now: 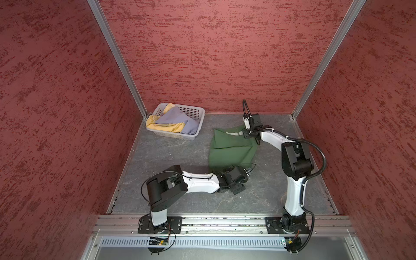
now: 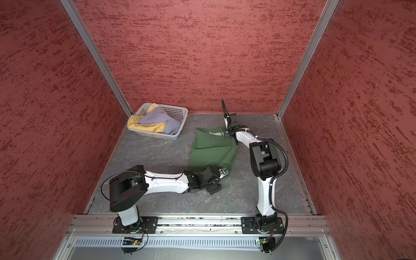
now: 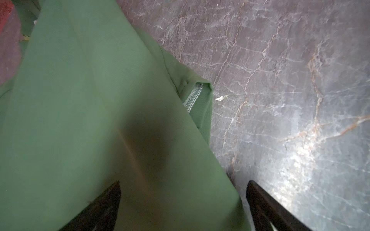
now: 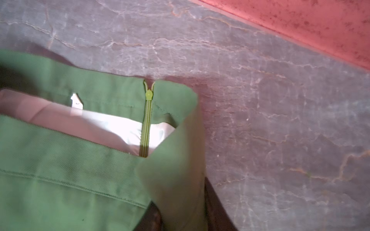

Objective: Fold and stack skirts
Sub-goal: Flatten out the skirt at the center of the table.

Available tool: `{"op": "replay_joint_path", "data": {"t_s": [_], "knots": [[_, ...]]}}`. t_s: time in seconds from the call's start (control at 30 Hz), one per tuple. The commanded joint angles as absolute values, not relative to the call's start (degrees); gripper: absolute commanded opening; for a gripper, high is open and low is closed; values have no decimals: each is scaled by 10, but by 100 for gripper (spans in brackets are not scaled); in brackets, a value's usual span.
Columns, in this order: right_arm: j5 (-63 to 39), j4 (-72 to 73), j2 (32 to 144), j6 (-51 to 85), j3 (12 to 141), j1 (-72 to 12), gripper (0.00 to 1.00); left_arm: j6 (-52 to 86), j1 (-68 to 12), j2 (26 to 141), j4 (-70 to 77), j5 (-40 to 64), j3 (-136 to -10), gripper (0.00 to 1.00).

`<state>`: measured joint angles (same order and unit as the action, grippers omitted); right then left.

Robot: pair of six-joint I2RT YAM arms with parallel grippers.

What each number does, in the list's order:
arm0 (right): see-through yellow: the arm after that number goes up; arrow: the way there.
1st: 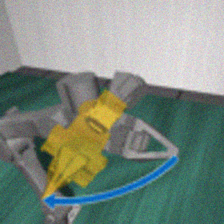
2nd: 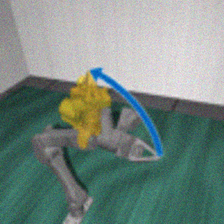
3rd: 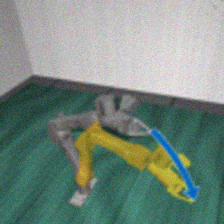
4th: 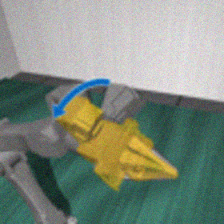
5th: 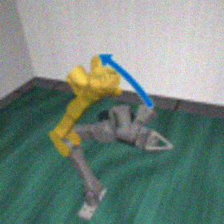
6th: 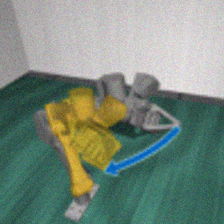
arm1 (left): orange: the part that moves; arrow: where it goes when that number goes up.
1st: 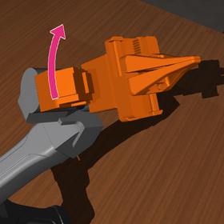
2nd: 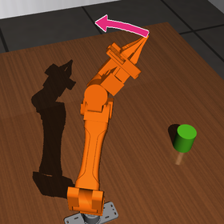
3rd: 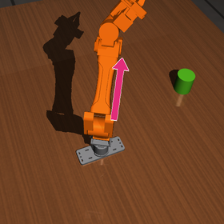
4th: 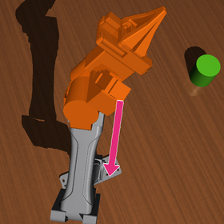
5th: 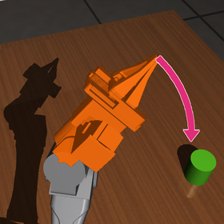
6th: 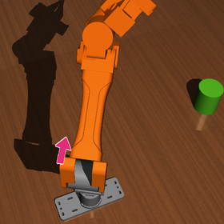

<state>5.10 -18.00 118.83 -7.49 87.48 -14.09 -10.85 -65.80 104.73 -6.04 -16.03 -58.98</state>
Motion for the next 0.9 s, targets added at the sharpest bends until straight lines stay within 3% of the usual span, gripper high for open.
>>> {"op": "replay_joint_path", "data": {"t_s": [0.0,0.03,0.1,0.17,0.3,0.63,0.87], "knots": [[34,-170,1176,-56,877,-126,13,-100,-656,1068,-75,-157,-609,82],[31,-171,1174,-52,874,-122,10,-96,-654,1073,-85,-158,-612,75],[25,-170,1166,-44,866,-114,7,-85,-650,1079,-102,-165,-619,48],[24,-171,1158,-36,858,-104,5,-76,-645,1080,-109,-174,-617,29],[11,-172,1127,-7,829,-84,3,-62,-630,1072,-119,-197,-612,1],[-4,-132,998,112,652,-73,4,-65,-540,1036,-115,-259,-593,0],[-71,-97,884,188,509,-74,4,-121,-464,1024,-66,-265,-606,0]]}}
